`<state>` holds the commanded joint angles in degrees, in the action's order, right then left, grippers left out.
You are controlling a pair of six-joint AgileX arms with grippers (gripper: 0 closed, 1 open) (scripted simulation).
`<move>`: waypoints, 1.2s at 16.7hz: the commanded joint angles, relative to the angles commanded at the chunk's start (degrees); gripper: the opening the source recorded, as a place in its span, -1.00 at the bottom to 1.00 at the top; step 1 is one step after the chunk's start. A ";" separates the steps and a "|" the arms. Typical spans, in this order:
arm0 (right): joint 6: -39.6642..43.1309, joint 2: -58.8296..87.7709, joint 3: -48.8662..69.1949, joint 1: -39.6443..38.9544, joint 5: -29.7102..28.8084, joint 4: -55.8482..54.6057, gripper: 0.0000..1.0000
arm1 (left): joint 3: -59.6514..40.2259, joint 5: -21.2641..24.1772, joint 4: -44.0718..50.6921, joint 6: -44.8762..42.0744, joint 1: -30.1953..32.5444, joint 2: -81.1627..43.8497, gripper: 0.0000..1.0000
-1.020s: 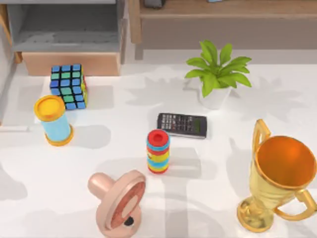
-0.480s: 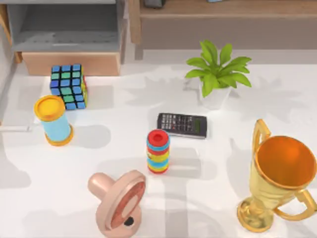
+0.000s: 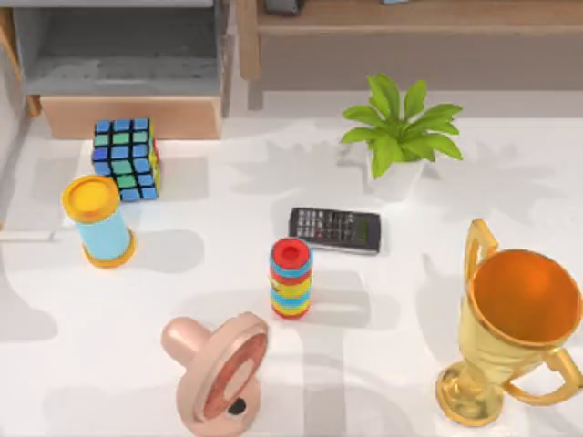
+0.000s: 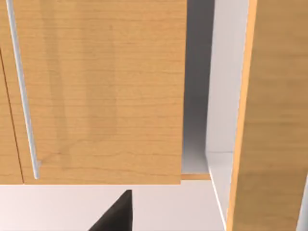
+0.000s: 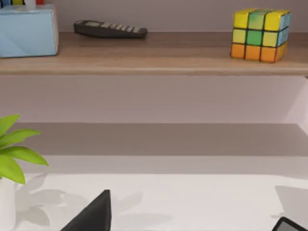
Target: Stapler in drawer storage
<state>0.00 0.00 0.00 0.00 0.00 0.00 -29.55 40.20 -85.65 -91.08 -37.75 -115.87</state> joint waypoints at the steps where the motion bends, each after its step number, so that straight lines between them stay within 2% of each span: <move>1: 0.00 0.00 0.00 0.00 0.00 0.00 1.00 | 0.00 0.00 0.00 0.00 0.00 0.00 0.25; 9: 0.00 0.00 0.00 0.00 0.00 0.00 1.00 | 0.00 0.00 0.00 0.00 0.00 0.00 -0.96; 20: 0.00 0.00 0.00 0.00 0.00 0.00 1.00 | -0.94 -0.65 1.15 0.09 0.44 -1.25 -1.00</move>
<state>0.00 0.00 0.00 0.00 0.00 0.00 -30.49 39.56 -84.50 -90.99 -37.31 -117.12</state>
